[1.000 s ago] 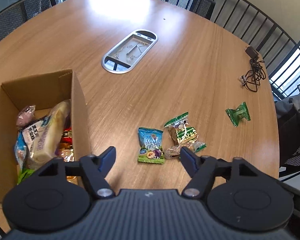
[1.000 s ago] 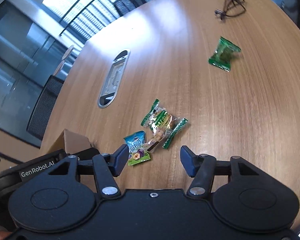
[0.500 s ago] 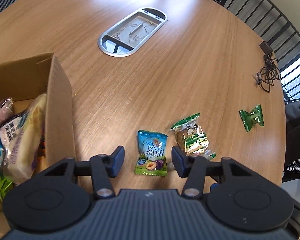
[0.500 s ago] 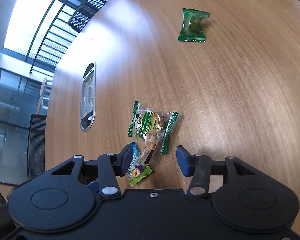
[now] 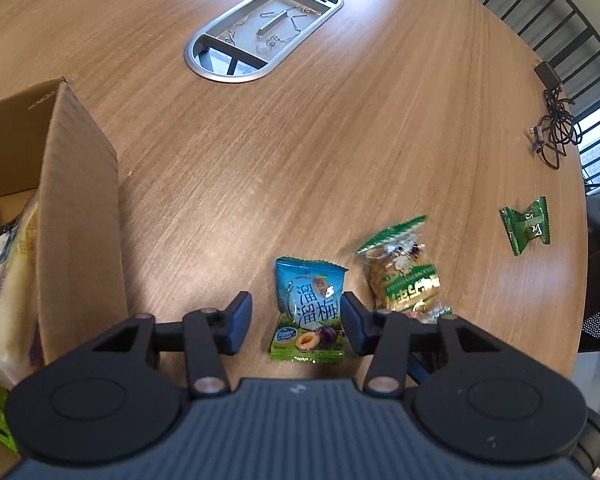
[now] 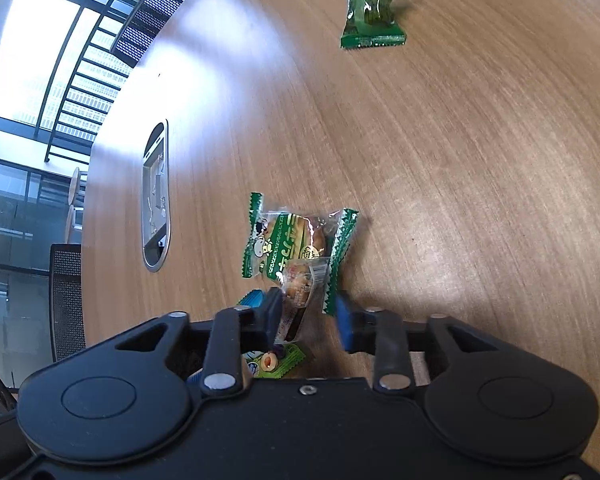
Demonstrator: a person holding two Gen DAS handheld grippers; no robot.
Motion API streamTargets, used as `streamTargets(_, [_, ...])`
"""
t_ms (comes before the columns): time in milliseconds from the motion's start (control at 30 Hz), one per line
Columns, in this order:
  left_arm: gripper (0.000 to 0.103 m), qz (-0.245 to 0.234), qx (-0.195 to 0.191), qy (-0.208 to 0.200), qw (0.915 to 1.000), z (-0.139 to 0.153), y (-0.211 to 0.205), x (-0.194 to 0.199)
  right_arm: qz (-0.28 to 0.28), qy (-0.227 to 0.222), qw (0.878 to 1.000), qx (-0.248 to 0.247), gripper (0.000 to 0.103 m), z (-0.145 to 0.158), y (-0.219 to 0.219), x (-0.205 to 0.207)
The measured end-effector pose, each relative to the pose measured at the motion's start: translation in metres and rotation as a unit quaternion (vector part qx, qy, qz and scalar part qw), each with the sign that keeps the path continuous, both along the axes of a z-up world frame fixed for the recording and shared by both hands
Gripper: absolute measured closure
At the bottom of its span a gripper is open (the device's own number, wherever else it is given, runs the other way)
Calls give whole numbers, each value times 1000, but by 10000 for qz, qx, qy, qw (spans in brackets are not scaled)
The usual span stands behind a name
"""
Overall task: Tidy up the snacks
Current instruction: 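Grasp the blue plum candy pack with the left tool while the right tool grasps the small clear candy, then carry the blue candy pack and clear candy over the box with both tools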
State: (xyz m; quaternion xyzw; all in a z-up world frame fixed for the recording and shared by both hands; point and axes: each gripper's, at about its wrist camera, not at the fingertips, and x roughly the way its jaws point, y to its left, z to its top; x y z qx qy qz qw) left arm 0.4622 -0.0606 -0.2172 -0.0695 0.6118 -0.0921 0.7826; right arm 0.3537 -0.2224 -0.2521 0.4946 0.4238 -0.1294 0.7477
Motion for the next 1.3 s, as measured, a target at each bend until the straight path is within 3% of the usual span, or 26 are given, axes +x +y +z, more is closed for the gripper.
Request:
streamTargets(133, [55, -17, 3, 38, 10000, -4, -3, 1, 34, -16, 9999, -106, 87, 7, -2, -3])
streamTargets(533, [55, -254, 331, 90, 9991, -17, -22, -7, 32, 67, 9994, -326, 90, 14, -17, -23])
streamTargets(733, [67, -289, 516, -147, 9981, -16, -25, -14, 111, 317, 9985, -442, 90, 13, -23, -34])
streamTargets(800, [73, -264, 500, -172, 9982, -15, -24, -15, 139, 384, 9980, -479, 90, 12, -24, -37])
streamTargets(967, [75, -310, 477, -302, 9979, -6, -23, -20, 182, 542, 9971, -504, 90, 9, -25, -39])
streamTargets(1133, [75, -276, 369, -356, 9983, 3, -19, -25, 291, 740, 9945, -687, 78, 9, -22, -33])
streamTargets(1300, [75, -274, 280, -456, 9982, 13, -16, -28, 447, 755, 9928, -818, 82, 9, -20, -31])
